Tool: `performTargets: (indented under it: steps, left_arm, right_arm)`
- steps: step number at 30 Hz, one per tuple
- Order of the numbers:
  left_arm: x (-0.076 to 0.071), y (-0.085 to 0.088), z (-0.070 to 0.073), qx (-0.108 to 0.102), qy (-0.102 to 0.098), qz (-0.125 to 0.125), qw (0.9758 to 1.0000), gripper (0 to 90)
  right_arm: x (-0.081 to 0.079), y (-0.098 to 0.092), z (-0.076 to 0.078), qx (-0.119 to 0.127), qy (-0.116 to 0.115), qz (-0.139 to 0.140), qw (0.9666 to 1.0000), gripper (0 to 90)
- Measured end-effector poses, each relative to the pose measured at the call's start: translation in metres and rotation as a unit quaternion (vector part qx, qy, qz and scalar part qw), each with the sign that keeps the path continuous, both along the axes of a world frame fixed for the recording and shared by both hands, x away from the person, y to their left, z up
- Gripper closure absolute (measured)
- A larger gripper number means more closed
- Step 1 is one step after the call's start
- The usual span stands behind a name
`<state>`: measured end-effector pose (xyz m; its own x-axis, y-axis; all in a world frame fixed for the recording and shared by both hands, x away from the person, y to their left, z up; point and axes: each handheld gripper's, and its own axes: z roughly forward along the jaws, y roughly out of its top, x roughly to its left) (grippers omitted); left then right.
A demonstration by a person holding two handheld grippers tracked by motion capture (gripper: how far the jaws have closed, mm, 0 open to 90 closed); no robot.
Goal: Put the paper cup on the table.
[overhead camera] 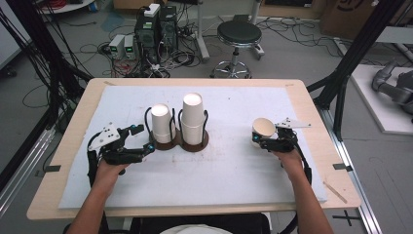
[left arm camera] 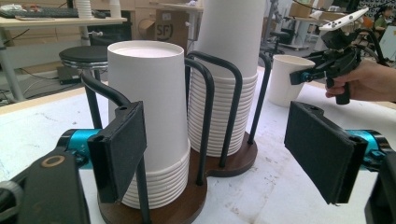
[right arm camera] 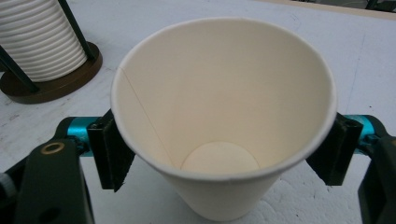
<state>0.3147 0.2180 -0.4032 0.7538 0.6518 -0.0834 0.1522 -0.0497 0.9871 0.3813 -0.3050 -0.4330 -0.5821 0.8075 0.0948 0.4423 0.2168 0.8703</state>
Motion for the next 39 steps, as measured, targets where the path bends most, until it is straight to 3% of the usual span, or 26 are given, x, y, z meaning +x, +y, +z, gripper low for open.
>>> performTargets:
  steps: [15,24,33,39]
  left_arm:
    - [0.001,-0.001,0.000,-0.001,0.001,0.000,1.0000,21.0]
    - [0.001,0.001,0.000,-0.002,0.001,0.002,1.0000,21.0]
    - [0.001,0.000,0.000,-0.006,0.005,0.003,1.0000,21.0]
    - [0.002,0.000,0.001,-0.009,0.009,0.001,0.9999,21.0]
  right_arm:
    - [-0.014,-0.015,0.003,0.001,0.000,0.001,1.0000,21.6]
    - [-0.036,-0.027,0.008,-0.011,-0.005,0.009,0.9999,21.7]
    - [-0.062,-0.047,0.016,0.010,-0.017,0.006,0.9998,21.7]
    - [-0.073,-0.049,0.026,0.026,-0.035,0.010,0.9990,21.6]
